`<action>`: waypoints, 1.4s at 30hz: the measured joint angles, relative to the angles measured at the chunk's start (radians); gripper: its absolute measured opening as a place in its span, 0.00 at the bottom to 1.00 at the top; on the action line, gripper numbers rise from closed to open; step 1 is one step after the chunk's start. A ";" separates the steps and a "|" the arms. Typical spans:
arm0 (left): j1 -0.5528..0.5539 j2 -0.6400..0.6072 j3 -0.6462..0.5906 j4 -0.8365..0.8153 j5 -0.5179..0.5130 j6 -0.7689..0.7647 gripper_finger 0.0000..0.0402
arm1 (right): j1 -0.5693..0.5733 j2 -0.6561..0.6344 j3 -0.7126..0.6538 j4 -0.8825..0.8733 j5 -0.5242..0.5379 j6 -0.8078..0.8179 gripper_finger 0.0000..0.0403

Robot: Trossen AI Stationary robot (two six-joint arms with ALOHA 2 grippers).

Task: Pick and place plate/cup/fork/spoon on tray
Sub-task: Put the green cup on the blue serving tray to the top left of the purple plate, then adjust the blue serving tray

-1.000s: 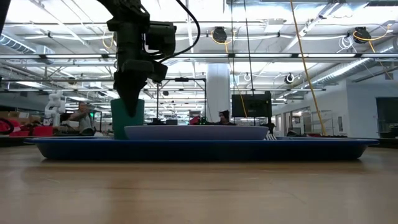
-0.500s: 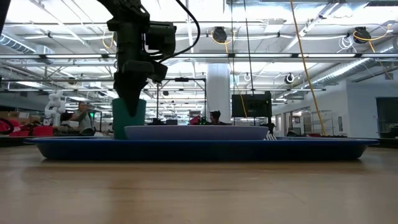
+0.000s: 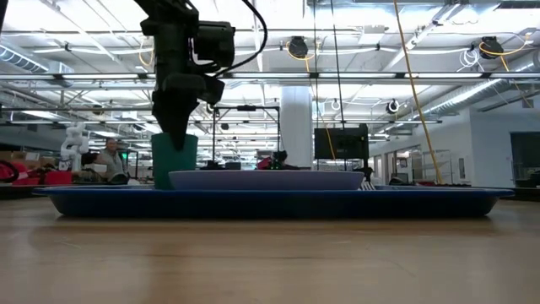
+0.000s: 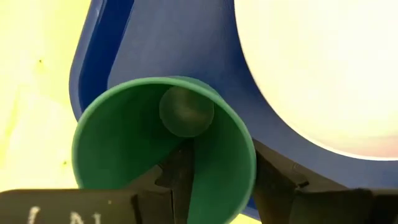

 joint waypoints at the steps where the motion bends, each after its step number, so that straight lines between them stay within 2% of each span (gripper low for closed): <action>1: 0.000 -0.002 0.000 0.000 0.000 0.000 0.35 | 0.000 0.000 0.000 0.000 0.000 0.000 0.29; 8: 0.000 -0.007 0.036 -0.047 -0.008 0.007 0.35 | 0.000 0.000 0.000 0.000 0.000 0.000 0.29; 16: 0.000 -0.007 0.157 -0.108 -0.113 0.024 0.35 | 0.000 0.000 0.000 0.000 0.000 0.000 0.29; 23: 0.000 -0.007 0.248 -0.174 -0.116 0.024 0.35 | 0.000 0.000 0.000 -0.010 0.000 0.001 0.29; 30: 0.000 -0.007 0.279 -0.197 -0.116 0.022 0.35 | 0.000 0.000 0.000 -0.011 0.000 0.000 0.29; 35: -0.015 -0.007 0.279 -0.144 -0.124 0.022 0.35 | 0.000 0.000 0.000 -0.010 0.008 -0.008 0.29; 39: -0.060 -0.007 0.279 -0.053 -0.142 0.056 0.35 | 0.001 0.000 0.000 0.000 0.099 -0.035 0.29; 42: -0.100 -0.027 0.278 -0.035 -0.199 0.062 0.35 | 0.001 0.000 0.000 0.001 0.185 -0.060 0.29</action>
